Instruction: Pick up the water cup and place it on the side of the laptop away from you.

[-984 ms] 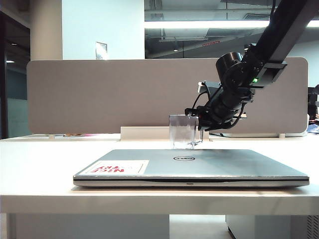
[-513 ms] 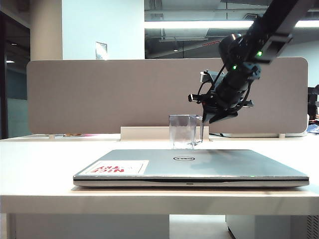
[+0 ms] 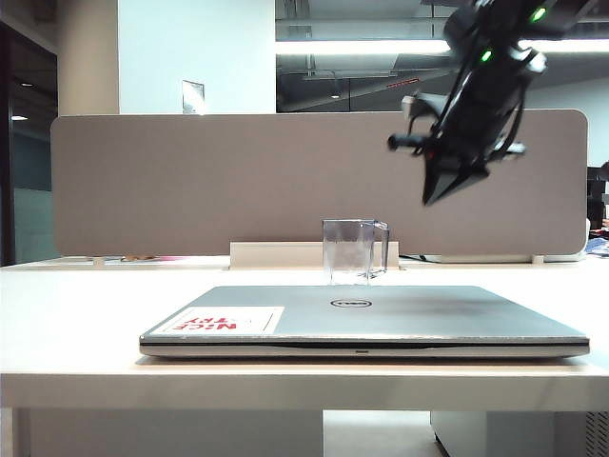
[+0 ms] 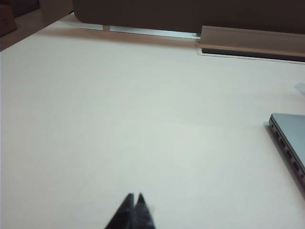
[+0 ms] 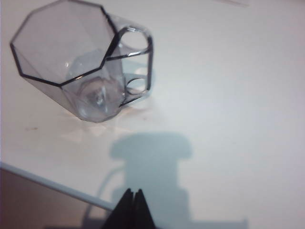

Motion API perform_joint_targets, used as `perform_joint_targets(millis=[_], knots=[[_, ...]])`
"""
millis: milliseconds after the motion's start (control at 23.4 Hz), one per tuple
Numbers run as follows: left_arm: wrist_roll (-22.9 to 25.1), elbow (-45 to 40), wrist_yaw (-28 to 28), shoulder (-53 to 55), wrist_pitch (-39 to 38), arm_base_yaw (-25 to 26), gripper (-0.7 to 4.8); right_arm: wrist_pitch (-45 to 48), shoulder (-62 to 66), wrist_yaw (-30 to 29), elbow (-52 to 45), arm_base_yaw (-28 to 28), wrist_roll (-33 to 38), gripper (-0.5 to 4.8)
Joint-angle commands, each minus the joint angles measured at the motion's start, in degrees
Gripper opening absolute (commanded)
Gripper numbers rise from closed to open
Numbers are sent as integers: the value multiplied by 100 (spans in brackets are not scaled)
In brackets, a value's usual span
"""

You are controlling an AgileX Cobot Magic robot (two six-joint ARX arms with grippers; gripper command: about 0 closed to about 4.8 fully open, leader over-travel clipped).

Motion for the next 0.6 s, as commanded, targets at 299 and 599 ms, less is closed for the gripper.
perform_joint_targets(millis=[299,599], knots=[[2,24,66,7,334,-4,-5,850,-1709,-31,-1368,-87,11,-7],[2,22,63,7,323,-4,-5,1574,-3156,35,-2903,-109,225,-7]])
